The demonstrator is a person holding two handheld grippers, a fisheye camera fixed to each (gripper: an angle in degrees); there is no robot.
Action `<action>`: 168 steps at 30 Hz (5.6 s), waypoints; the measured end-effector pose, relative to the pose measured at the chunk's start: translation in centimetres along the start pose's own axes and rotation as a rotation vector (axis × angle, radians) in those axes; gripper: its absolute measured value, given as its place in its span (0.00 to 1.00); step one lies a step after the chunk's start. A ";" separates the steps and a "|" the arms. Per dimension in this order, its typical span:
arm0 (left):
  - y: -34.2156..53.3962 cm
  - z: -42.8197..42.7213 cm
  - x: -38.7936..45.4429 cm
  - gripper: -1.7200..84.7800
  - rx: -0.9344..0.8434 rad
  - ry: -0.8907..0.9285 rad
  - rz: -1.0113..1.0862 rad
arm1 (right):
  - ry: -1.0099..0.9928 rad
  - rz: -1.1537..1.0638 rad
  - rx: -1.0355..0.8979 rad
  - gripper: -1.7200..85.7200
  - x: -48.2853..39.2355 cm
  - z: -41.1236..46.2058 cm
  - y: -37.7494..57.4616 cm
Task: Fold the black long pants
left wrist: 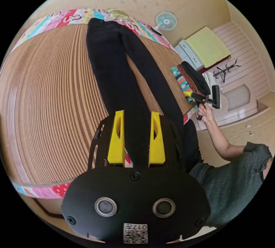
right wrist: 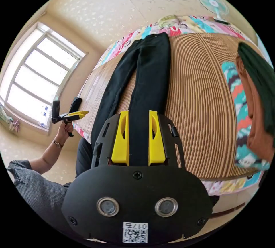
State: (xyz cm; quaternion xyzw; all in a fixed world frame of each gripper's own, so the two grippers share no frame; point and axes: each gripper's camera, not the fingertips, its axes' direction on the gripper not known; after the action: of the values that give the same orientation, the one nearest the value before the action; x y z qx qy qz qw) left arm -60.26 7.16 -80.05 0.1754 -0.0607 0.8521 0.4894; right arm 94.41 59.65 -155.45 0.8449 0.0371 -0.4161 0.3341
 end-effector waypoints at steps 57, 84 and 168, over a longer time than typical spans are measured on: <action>-3.6 11.4 9.9 0.07 -0.264 -0.044 0.119 | -0.134 -0.057 -0.224 0.14 3.2 -3.8 1.7; 5.9 -0.2 -4.3 0.04 0.168 0.607 -0.148 | 0.681 -0.241 0.182 0.06 -10.9 15.3 -40.6; 6.4 -1.8 -5.3 0.02 -0.120 0.091 -0.124 | -0.440 -0.030 -0.337 0.05 -3.8 8.4 3.6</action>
State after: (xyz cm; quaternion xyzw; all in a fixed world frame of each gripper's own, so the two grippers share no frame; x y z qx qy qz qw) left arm -63.70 0.02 -83.17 0.1104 -0.0787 0.8221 0.5530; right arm 87.50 52.71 -154.37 0.6660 0.0448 -0.5824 0.4639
